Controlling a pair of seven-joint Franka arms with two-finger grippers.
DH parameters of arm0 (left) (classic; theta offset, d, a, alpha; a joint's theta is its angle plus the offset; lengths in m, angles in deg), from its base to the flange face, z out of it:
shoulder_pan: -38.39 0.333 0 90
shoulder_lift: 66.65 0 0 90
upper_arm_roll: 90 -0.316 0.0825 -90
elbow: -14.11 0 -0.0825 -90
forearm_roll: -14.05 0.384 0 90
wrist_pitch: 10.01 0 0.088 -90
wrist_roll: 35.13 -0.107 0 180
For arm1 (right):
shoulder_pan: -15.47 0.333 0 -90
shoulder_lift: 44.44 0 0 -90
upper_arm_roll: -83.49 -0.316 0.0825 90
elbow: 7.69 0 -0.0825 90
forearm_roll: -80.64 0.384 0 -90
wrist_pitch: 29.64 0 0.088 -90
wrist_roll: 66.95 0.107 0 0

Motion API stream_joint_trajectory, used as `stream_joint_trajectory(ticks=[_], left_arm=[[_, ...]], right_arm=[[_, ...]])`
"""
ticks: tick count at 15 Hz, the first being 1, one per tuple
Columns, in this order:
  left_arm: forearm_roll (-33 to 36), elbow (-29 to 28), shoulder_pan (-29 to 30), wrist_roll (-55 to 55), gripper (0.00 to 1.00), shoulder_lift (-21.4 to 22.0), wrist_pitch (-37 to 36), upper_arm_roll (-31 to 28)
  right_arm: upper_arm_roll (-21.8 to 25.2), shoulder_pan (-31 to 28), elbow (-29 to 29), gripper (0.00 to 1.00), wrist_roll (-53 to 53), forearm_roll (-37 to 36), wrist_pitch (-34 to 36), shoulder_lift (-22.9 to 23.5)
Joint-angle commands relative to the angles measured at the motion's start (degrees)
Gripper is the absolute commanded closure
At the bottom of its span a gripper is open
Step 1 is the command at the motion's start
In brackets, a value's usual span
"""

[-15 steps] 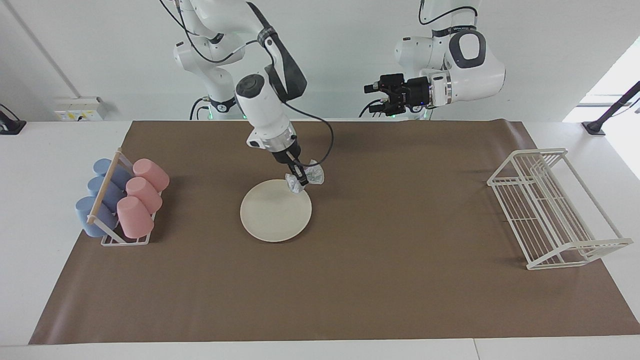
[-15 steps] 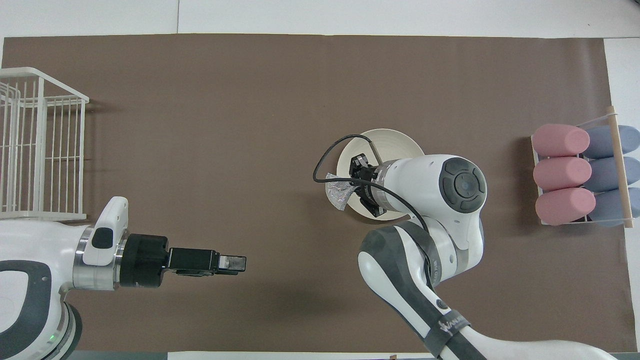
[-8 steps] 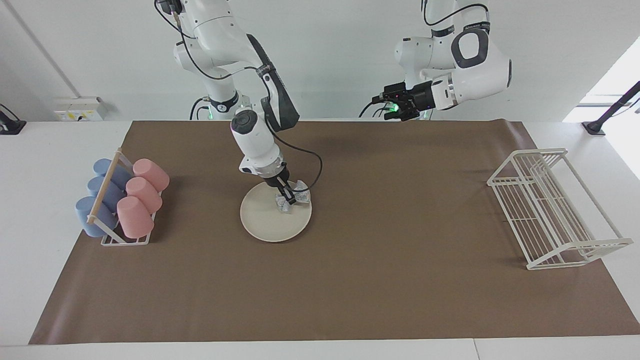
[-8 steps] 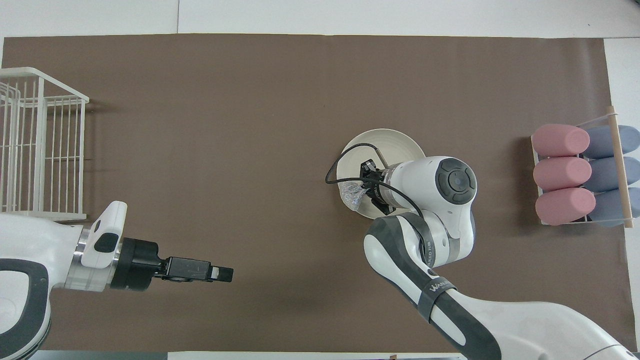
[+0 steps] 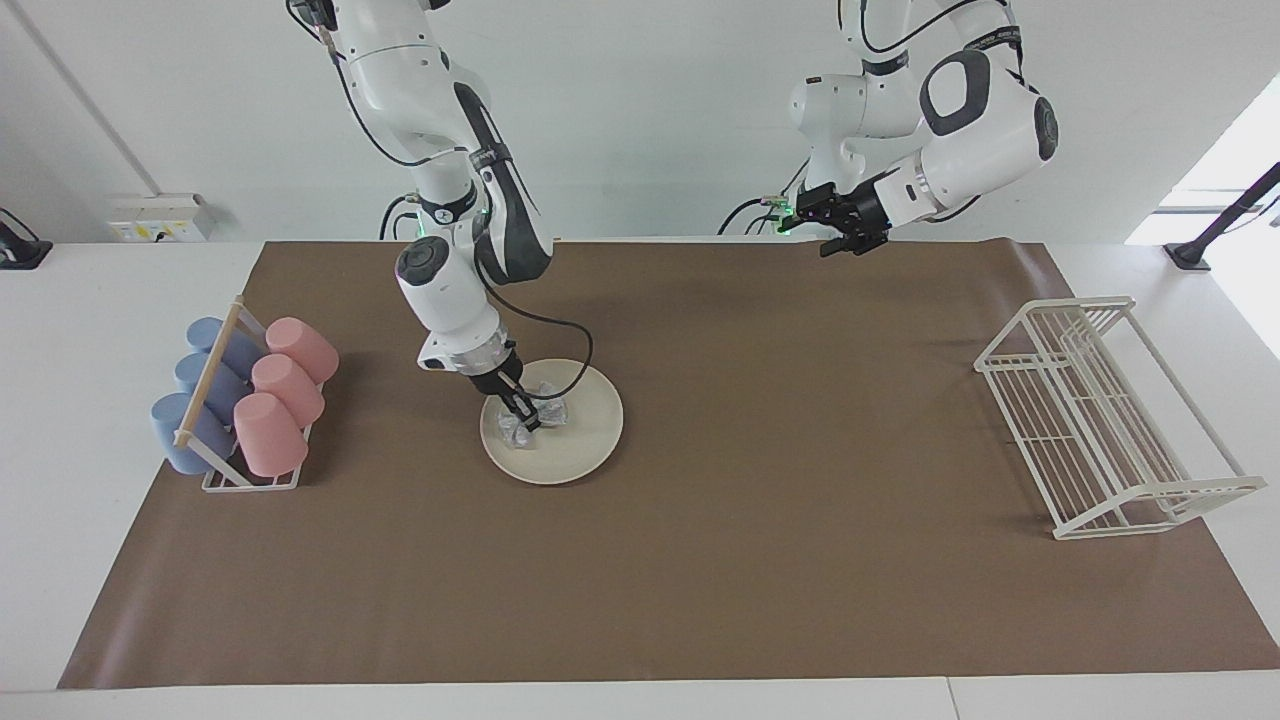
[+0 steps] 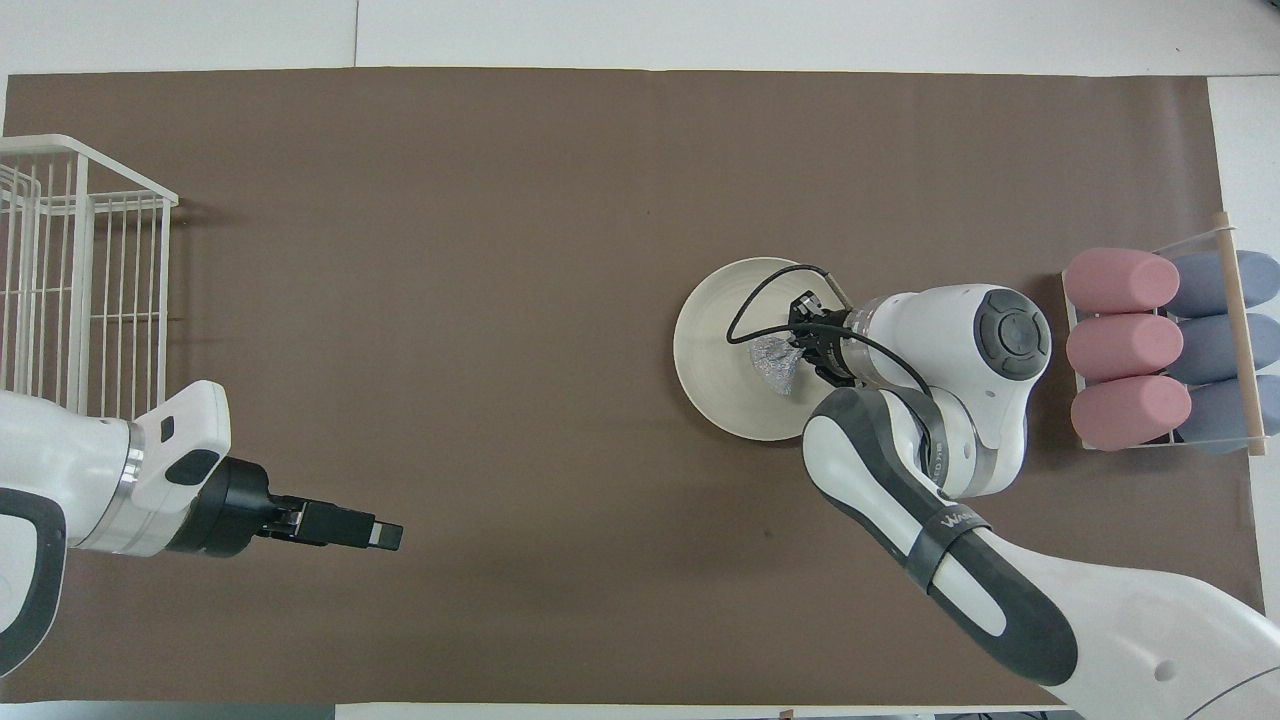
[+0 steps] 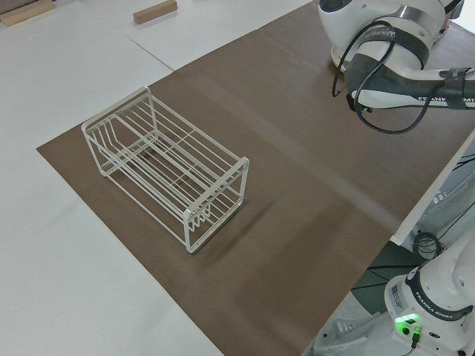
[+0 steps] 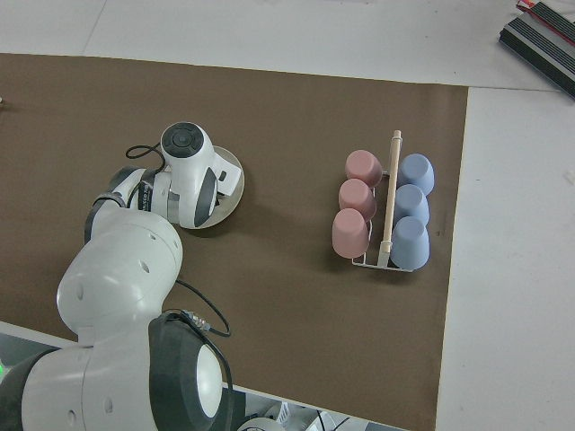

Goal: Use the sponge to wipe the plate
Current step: 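Rub the sponge over the cream plate with the right gripper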

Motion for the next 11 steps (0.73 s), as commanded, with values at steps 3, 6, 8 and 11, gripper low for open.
stream_joint_trajectory(ticks=[3, 6, 8, 11], left_arm=[[11.54, 2.56, 0.26, -0.53, 0.0, -1.71, 0.83, 0.55], [12.08, 2.65, 0.79, 0.08, 0.0, -1.79, 1.8, 0.37], [13.39, 2.65, 0.79, 0.35, 0.0, -1.79, 2.58, 0.46], [14.81, 2.65, 0.44, 5.08, 0.0, -1.79, 3.47, 0.55]], right_arm=[[-0.69, 1.39, 2.56, 1.0, 1.54, 0.84, -2.27, 1.27], [-0.69, 5.51, 3.27, 1.0, 6.63, 0.92, -4.91, 1.71], [-0.69, 8.68, 2.92, 1.0, 13.39, 1.19, -5.35, 2.06], [-0.6, 9.31, 3.09, 1.0, 13.87, 1.19, -7.55, 2.41]])
